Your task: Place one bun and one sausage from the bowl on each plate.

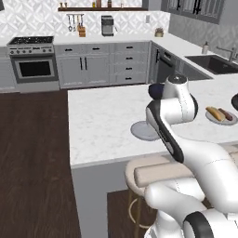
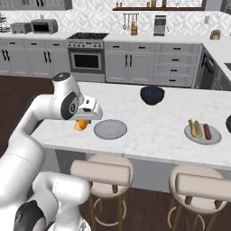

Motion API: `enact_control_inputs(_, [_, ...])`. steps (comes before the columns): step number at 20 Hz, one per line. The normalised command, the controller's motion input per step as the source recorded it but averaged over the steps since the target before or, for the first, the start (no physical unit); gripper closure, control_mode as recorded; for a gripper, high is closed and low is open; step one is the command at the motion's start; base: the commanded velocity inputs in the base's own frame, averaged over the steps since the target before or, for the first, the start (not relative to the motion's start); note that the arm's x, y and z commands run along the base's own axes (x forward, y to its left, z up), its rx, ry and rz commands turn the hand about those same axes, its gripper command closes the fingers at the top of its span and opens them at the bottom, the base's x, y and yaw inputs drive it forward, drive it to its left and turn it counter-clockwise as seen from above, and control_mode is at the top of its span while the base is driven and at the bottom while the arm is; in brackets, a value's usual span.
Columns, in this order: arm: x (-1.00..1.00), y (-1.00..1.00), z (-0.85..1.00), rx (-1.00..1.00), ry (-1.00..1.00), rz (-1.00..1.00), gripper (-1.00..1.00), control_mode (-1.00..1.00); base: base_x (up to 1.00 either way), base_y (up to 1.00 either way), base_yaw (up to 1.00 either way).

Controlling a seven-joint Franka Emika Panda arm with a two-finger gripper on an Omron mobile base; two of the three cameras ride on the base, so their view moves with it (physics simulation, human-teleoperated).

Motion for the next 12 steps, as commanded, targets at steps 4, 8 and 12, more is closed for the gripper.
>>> enact_control_inputs(4, [0.00, 0.00, 0.00, 0.00, 0.00, 0.00, 1.00, 1.00, 0.89, 0.00, 0.00])
enact_control_inputs(8, [0.00, 0.00, 0.00, 0.00, 0.00, 0.00, 1.00, -1.00, 0.19, 0.00, 0.00])
enact_control_inputs(12, [0.36, -0.02, -0.21, 0.05, 0.00, 0.00, 1.00, -1.00, 0.00, 0.00, 0.00])
